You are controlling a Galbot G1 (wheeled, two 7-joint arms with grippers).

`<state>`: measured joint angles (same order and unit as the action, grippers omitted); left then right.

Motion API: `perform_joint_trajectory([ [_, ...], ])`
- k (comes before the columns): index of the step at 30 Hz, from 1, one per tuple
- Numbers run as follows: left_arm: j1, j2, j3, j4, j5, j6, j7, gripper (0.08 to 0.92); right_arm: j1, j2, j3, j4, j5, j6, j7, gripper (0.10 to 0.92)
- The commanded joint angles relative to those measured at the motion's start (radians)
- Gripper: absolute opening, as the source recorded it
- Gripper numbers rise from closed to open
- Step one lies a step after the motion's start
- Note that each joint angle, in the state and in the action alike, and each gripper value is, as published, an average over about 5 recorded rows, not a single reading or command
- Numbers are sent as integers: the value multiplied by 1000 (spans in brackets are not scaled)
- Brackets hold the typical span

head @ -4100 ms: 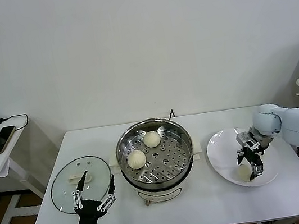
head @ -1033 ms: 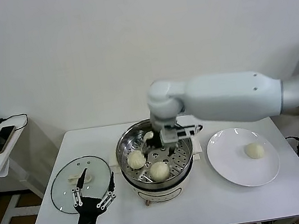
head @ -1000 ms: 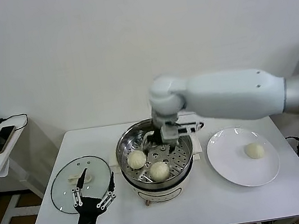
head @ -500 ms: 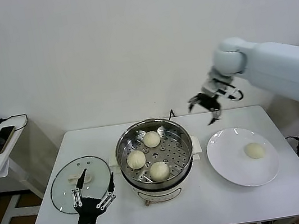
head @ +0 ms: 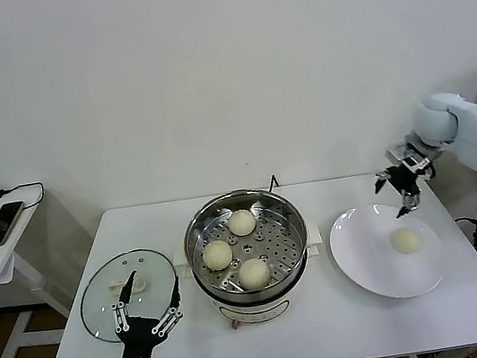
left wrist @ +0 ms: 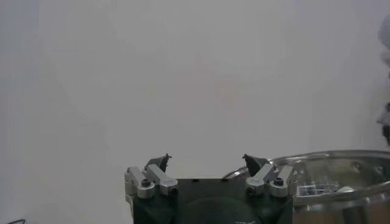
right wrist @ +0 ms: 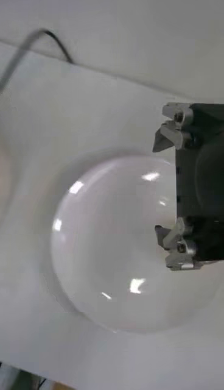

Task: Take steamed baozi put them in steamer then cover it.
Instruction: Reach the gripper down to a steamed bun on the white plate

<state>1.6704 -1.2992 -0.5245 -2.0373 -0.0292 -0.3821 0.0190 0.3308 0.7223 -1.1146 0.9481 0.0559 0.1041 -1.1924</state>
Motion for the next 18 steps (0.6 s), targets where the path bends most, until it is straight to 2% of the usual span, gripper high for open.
perform_joint_trajectory([
  [1, 0, 0, 0, 1, 1, 1, -1, 823, -177, -22, 109, -102, -60, -24, 19, 823],
  [18, 7, -5, -2, 2, 3, -1, -3, 823, -250, 29, 185, -158, -118, -12, 42, 823],
])
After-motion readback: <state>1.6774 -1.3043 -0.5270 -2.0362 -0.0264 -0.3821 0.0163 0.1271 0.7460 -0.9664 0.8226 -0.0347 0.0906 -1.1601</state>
